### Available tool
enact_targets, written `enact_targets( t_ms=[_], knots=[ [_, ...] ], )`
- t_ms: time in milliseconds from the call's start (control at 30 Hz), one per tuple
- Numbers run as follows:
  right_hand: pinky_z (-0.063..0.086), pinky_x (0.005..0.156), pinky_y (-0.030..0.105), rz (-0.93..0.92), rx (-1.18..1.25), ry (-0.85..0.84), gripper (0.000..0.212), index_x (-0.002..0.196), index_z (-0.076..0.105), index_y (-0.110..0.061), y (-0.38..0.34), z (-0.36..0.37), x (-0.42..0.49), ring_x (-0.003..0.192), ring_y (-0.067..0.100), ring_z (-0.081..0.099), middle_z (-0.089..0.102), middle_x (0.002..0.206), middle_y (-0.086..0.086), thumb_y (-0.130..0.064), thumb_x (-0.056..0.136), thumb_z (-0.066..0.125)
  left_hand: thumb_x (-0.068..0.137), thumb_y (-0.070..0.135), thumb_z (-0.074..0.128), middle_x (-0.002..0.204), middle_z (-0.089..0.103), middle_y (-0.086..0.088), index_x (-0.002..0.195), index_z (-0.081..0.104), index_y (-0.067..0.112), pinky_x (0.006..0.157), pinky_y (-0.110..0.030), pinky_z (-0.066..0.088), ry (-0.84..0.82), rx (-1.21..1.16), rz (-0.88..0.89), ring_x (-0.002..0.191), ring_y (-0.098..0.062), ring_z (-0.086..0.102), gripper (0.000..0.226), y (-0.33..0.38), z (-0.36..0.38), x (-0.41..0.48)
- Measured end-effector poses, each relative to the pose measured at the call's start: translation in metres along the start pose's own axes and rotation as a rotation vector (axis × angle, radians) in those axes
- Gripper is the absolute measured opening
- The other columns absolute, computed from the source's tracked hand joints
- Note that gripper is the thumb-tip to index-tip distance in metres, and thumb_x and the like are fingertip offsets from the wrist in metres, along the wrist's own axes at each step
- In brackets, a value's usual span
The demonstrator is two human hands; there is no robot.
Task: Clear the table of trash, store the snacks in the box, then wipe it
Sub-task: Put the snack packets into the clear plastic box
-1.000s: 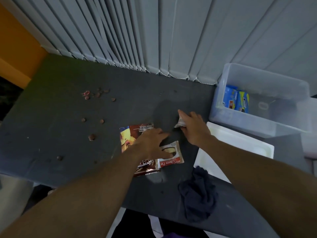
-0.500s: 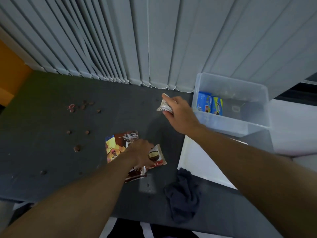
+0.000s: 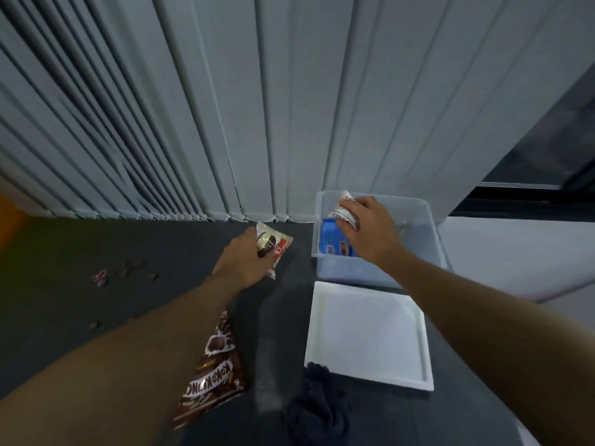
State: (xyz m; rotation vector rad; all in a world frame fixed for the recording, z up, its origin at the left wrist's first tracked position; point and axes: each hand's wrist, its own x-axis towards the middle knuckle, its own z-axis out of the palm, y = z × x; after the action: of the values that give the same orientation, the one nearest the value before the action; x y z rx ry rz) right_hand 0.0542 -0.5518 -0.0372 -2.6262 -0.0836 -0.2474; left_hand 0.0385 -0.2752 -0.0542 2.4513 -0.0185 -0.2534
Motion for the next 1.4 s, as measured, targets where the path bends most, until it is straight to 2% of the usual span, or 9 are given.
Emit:
enact_targets(
  t_ms=[233, 400, 533, 633, 833, 933, 1067, 1267, 1400],
  knots=[
    [0.045, 0.098, 0.038, 0.211, -0.085, -0.077, 0.048, 0.123, 0.069, -0.013, 0.07, -0.017, 0.001, 0.106, 0.041, 0.06, 0.062, 0.119, 0.019, -0.026, 0.078, 0.06, 0.09, 0.036, 0.067, 0.105, 0.065, -0.002, 0.109, 0.057, 0.018, 0.076, -0.029, 0.041, 0.088, -0.061, 0.168, 0.093, -0.022, 0.06, 0.027, 0.068, 0.016, 0.059],
    [0.045, 0.094, 0.035, 0.312, -0.222, -0.283, 0.042, 0.13, 0.061, -0.015, 0.115, -0.004, 0.009, 0.114, 0.039, 0.054, 0.049, 0.129, 0.02, -0.017, 0.088, 0.06, 0.093, 0.033, 0.066, 0.106, 0.061, 0.001, 0.114, 0.057, 0.017, 0.075, -0.028, 0.04, 0.025, -0.091, 0.249, 0.093, -0.018, 0.058, 0.028, 0.099, 0.046, 0.088],
    [0.049, 0.093, 0.035, 0.296, -0.25, -0.424, 0.034, 0.123, 0.066, -0.018, 0.137, 0.014, 0.014, 0.109, 0.033, 0.059, 0.058, 0.124, 0.013, -0.015, 0.089, 0.062, 0.093, 0.039, 0.065, 0.11, 0.063, 0.0, 0.118, 0.056, 0.018, 0.074, -0.03, 0.048, -0.045, -0.045, 0.247, 0.095, -0.018, 0.062, 0.034, 0.099, 0.065, 0.107],
    [0.05, 0.097, 0.037, 0.228, -0.229, -0.387, 0.032, 0.115, 0.07, -0.02, 0.146, 0.029, 0.021, 0.114, 0.032, 0.059, 0.065, 0.121, 0.007, -0.006, 0.087, 0.063, 0.093, 0.034, 0.067, 0.108, 0.057, 0.002, 0.116, 0.056, 0.017, 0.075, -0.028, 0.043, -0.006, -0.04, 0.232, 0.092, -0.016, 0.057, 0.031, 0.094, 0.069, 0.115],
    [0.027, 0.111, 0.036, 0.145, -0.267, -0.538, 0.046, 0.145, 0.048, -0.007, 0.146, 0.04, 0.032, 0.14, 0.038, 0.033, 0.039, 0.153, 0.015, -0.001, 0.1, 0.043, 0.09, 0.044, 0.064, 0.103, 0.064, 0.001, 0.108, 0.057, 0.025, 0.074, -0.038, 0.055, -0.004, -0.051, 0.247, 0.089, -0.017, 0.063, 0.027, 0.081, 0.067, 0.125],
    [0.041, 0.108, 0.041, 0.216, -0.221, -0.49, 0.061, 0.148, 0.043, -0.019, 0.149, 0.04, 0.028, 0.132, 0.035, 0.048, 0.046, 0.149, 0.01, 0.002, 0.093, 0.054, 0.09, 0.041, 0.065, 0.103, 0.064, 0.0, 0.108, 0.058, 0.024, 0.076, -0.04, 0.056, 0.003, -0.053, 0.266, 0.09, -0.017, 0.063, 0.026, 0.083, 0.066, 0.125],
    [0.047, 0.1, 0.042, 0.258, -0.119, -0.323, 0.04, 0.138, 0.051, -0.016, 0.14, 0.02, 0.027, 0.122, 0.033, 0.055, 0.055, 0.135, 0.013, -0.011, 0.098, 0.05, 0.09, 0.042, 0.065, 0.106, 0.066, -0.001, 0.113, 0.059, 0.022, 0.077, -0.038, 0.056, -0.006, -0.03, 0.303, 0.092, -0.017, 0.064, 0.031, 0.09, 0.064, 0.125],
    [0.036, 0.114, 0.048, 0.164, -0.275, 0.075, 0.045, 0.143, 0.047, -0.008, 0.138, -0.021, 0.013, 0.142, 0.031, 0.037, 0.047, 0.148, 0.012, -0.02, 0.099, 0.048, 0.093, 0.045, 0.063, 0.121, 0.066, -0.007, 0.137, 0.047, 0.018, 0.083, -0.041, 0.058, -0.08, 0.1, 0.422, 0.1, -0.022, 0.065, 0.054, 0.115, 0.066, 0.12],
    [0.025, 0.119, 0.046, 0.361, -0.115, -0.076, 0.057, 0.156, 0.019, -0.007, 0.154, -0.03, -0.011, 0.148, 0.031, 0.025, 0.024, 0.162, 0.013, -0.031, 0.106, 0.033, 0.095, 0.043, 0.063, 0.126, 0.066, -0.011, 0.148, 0.032, 0.021, 0.079, -0.041, 0.061, -0.168, 0.177, 0.465, 0.097, -0.023, 0.069, 0.065, 0.132, 0.074, 0.114]
  ],
)
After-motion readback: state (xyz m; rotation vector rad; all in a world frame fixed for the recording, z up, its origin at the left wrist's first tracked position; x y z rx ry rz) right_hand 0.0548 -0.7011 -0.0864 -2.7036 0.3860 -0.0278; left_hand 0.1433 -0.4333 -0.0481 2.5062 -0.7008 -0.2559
